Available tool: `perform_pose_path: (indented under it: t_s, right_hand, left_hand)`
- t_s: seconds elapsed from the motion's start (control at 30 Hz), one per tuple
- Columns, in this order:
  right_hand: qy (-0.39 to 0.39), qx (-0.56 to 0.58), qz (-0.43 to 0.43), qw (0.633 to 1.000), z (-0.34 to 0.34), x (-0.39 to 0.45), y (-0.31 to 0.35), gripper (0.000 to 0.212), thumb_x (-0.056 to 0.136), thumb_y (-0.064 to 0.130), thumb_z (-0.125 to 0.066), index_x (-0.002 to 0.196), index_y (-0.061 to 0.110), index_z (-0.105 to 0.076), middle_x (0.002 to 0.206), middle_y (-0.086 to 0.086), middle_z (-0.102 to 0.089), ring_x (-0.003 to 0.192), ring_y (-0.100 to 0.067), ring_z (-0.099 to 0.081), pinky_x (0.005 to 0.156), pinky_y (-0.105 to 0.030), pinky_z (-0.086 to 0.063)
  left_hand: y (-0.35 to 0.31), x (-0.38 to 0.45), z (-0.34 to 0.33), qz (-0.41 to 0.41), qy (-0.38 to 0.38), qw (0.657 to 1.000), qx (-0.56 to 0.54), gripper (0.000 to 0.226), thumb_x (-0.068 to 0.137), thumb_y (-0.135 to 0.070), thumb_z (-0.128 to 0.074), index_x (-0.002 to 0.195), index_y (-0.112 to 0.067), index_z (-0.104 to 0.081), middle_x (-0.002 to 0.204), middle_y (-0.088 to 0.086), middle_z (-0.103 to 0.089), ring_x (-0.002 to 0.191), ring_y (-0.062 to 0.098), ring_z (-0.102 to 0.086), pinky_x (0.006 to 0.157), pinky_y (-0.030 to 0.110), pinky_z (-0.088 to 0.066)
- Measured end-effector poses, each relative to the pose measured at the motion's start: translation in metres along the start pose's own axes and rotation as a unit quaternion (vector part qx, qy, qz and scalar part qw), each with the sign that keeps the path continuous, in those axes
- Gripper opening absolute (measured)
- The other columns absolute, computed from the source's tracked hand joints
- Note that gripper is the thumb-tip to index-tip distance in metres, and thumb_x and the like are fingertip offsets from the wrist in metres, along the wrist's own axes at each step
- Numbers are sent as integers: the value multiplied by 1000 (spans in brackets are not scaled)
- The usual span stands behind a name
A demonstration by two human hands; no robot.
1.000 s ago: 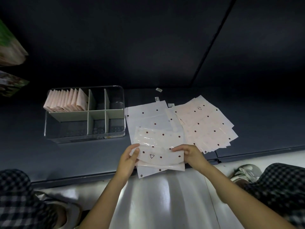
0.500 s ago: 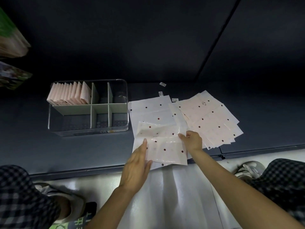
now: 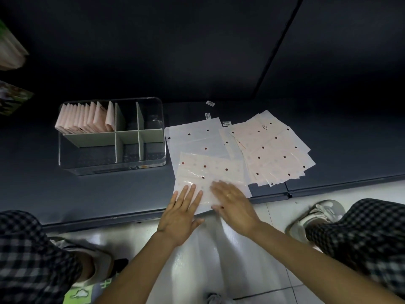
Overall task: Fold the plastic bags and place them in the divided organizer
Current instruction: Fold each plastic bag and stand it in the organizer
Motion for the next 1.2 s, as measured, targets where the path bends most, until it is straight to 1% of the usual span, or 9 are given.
perform_pose_path:
  t_s: [0.27,0.37,0.43,0.6,0.77,0.87,0.97,1.07,1.2]
  right_hand:
    - [81,-39,44,995,3,-35,-30,82,56,-28,-63,131,1,-52,139,-12,-48,127,-28,-48,106,-36,-38]
    - [132,128,-49,982,5,-31,-44,53,89,-13,-46,135,11,-49,146,-2,-40,136,-16,-37,113,-18,-21]
    - [134,243,-140,951,11,-21,-54,32,97,3,-44,123,13,-60,129,-1,-58,120,-13,-52,102,-14,-33]
    - [157,392,-226,878,36,5,-70,22,98,18,-49,89,32,-62,82,21,-62,76,1,-53,70,-7,-39]
    - [136,492,-320,798,31,9,-84,18,99,18,-45,100,15,-63,100,-4,-62,91,-19,-55,88,-40,-48]
    - [77,454,-385,800,21,9,-92,15,98,13,-46,100,9,-60,94,-4,-60,93,-23,-54,93,-47,-47]
    - [52,374,-409,831,14,14,-98,13,95,15,-49,99,7,-60,77,9,-50,85,-20,-49,79,-33,-44]
    - [51,291,-420,858,6,18,-101,21,95,19,-50,106,6,-61,85,5,-55,87,-18,-49,73,-24,-33]
    - [52,257,-426,866,0,22,-101,22,95,21,-48,108,8,-60,103,-4,-61,90,-19,-49,74,-24,-34]
  left_hand:
    - [2,0,0,-13,1,1000,-12,72,94,-61,-13,142,-26,26,153,1,28,140,22,27,115,38,16]
    - [7,2,9,-2,-38,996,-80,68,96,-57,-26,151,-28,0,159,-5,7,146,16,9,116,31,9]
    - [14,4,22,18,-84,981,-172,60,94,-50,-44,147,-28,-28,155,-5,-25,143,15,-18,115,29,-11]
    - [49,6,51,139,-147,902,-381,28,79,-25,-75,107,-27,-69,102,-7,-69,96,15,-62,83,26,-47]
    - [56,13,52,136,-85,800,-578,28,80,-4,-72,107,-11,-64,89,-2,-72,84,9,-65,79,10,-48]
    - [57,17,46,169,-83,773,-606,35,86,-9,-66,119,-15,-53,93,5,-71,88,12,-63,69,-1,-40]
    - [55,20,45,197,-102,792,-569,44,89,-15,-63,130,-17,-45,102,5,-66,91,16,-59,70,6,-40]
    - [46,13,51,209,-175,885,-377,45,90,-21,-61,133,-14,-47,112,8,-56,101,25,-52,82,31,-45]
    - [2,16,56,37,-219,955,-195,44,90,-22,-61,131,-9,-52,136,14,-50,127,37,-44,107,45,-35]
Point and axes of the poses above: each hand's wrist, its own x-axis towards the middle knuckle, its own z-axis out of the back of the hand, y = z × x, the point moved 5 cm from there along x, towards the middle knuckle
